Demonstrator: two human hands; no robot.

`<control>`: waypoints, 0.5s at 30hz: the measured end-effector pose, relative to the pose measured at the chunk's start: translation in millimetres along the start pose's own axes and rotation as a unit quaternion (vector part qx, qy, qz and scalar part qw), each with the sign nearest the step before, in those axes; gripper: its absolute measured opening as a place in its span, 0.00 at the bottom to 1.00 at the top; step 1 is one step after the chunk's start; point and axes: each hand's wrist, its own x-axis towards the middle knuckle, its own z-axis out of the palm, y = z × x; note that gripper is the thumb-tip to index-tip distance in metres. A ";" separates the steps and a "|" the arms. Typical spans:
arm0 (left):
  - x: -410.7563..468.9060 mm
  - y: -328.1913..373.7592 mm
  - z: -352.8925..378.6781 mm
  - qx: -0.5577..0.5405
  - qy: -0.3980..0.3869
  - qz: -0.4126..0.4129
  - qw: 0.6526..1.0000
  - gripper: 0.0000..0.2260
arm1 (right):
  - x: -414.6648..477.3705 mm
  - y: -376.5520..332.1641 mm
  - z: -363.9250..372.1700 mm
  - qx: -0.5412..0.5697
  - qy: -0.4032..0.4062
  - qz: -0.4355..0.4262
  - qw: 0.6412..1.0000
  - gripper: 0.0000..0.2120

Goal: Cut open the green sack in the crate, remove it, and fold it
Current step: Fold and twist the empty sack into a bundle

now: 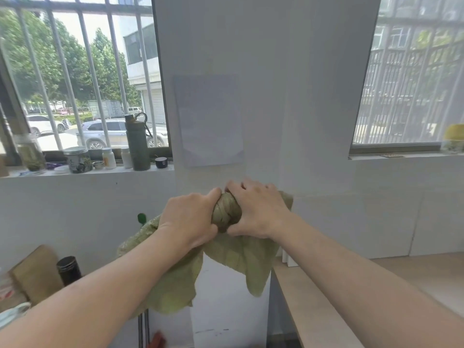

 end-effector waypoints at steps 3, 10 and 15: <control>8.3 -0.7 -9.1 -0.077 -0.001 -0.054 0.996 0.13 | -2.0 -6.9 10.5 -0.089 0.050 -0.001 0.995 0.49; 15.6 3.5 -24.5 -0.380 -0.102 -0.116 0.912 0.04 | 3.5 -3.0 13.4 -0.161 0.264 0.010 0.951 0.18; 10.4 -0.9 -34.2 -0.433 -0.187 -0.053 0.880 0.04 | 1.2 0.8 8.8 -0.165 0.235 -0.025 0.958 0.18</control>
